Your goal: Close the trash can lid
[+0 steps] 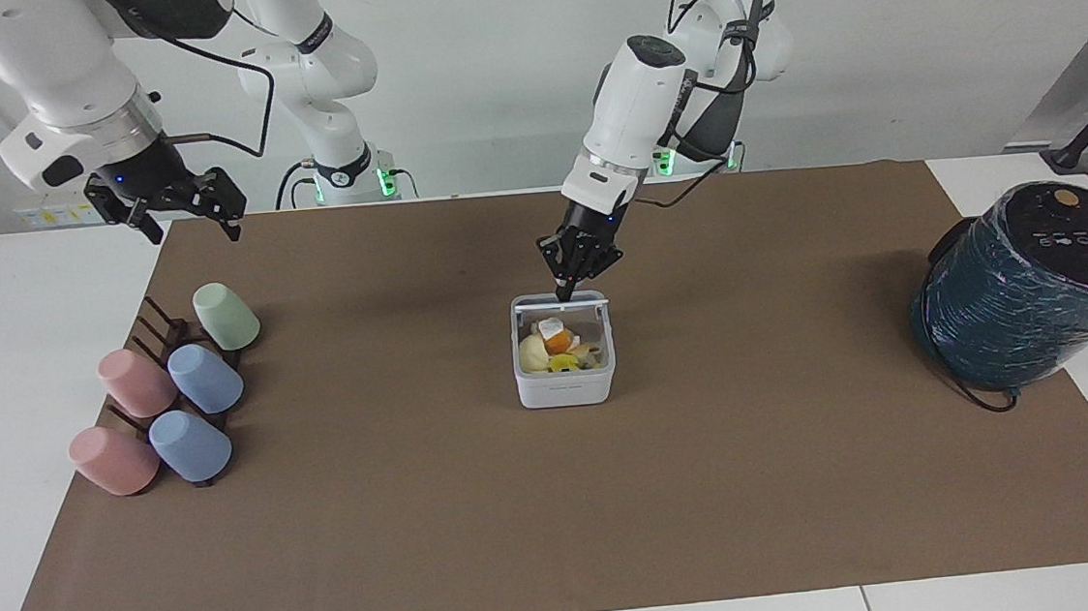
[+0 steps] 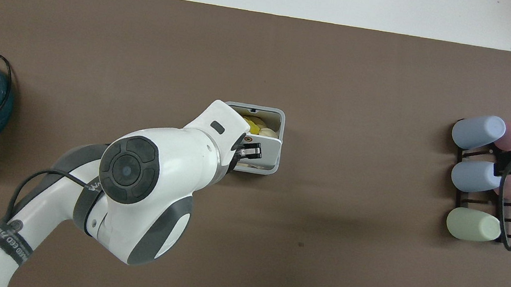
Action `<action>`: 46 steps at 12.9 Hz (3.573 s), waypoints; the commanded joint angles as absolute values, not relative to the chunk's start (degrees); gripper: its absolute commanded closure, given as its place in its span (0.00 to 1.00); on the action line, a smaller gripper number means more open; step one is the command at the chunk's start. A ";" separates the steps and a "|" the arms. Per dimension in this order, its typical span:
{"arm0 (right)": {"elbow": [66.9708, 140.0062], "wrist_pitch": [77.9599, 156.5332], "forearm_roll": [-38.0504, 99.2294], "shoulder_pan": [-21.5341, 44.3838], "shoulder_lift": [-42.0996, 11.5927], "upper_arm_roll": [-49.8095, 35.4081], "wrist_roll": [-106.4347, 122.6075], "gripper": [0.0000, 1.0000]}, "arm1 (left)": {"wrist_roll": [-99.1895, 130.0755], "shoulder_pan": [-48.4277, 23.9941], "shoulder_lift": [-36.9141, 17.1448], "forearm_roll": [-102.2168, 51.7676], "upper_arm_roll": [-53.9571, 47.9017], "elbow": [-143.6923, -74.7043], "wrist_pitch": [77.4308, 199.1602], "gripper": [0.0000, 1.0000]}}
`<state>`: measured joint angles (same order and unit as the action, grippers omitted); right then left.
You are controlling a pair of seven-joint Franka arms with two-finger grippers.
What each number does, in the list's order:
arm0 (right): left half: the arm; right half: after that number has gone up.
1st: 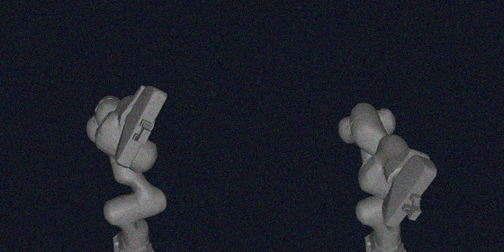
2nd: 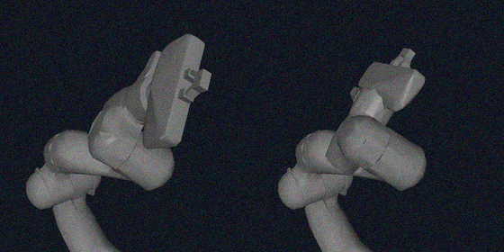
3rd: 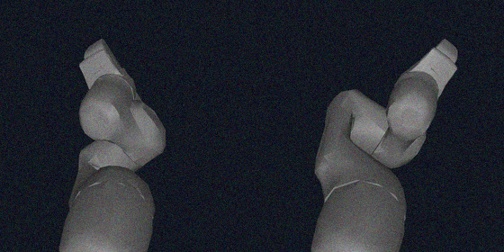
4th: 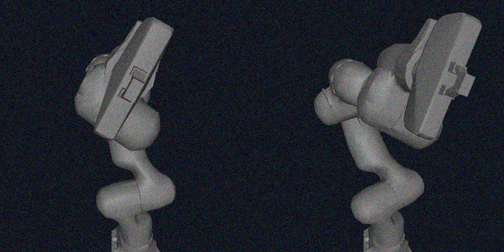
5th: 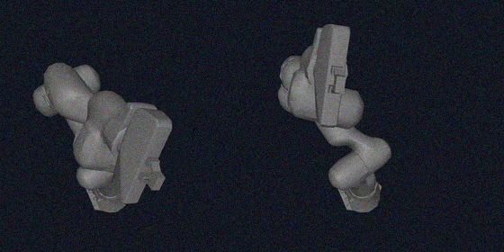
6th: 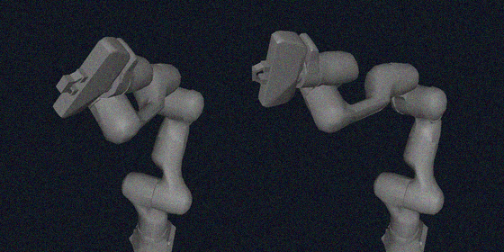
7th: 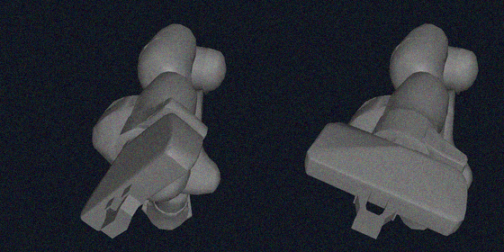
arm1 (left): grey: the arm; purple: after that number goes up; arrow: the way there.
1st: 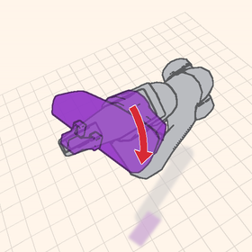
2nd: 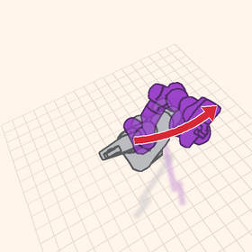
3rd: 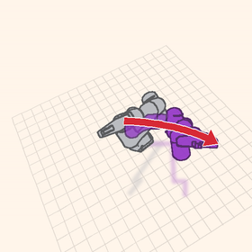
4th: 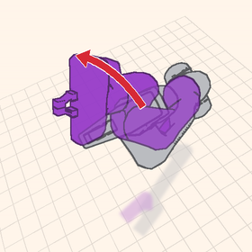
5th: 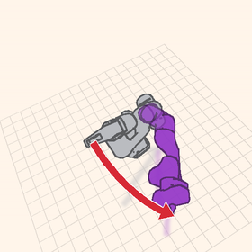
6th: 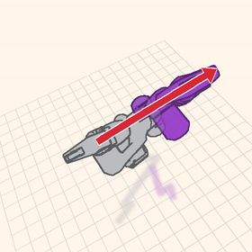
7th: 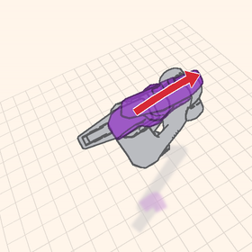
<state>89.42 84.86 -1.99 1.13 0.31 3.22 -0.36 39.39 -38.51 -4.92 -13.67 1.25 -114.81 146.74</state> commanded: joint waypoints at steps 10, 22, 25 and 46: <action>89.91 84.99 -1.93 0.79 1.14 2.99 0.79 0.00 | 39.82 -37.79 -16.52 -15.82 1.58 -108.28 153.19 0.98; 89.91 84.99 -1.93 0.79 1.14 2.99 0.79 0.00 | 39.29 -37.62 -18.98 -15.03 1.76 -107.06 151.70 0.96; 89.91 84.99 -1.93 0.79 1.14 2.99 0.79 0.00 | 39.20 -34.73 -19.86 -14.77 2.11 -98.38 139.80 0.96; 89.91 84.99 -1.93 0.79 1.14 2.99 0.79 0.00 | -7.64 -12.39 -3.89 2.02 2.29 -85.06 82.98 0.84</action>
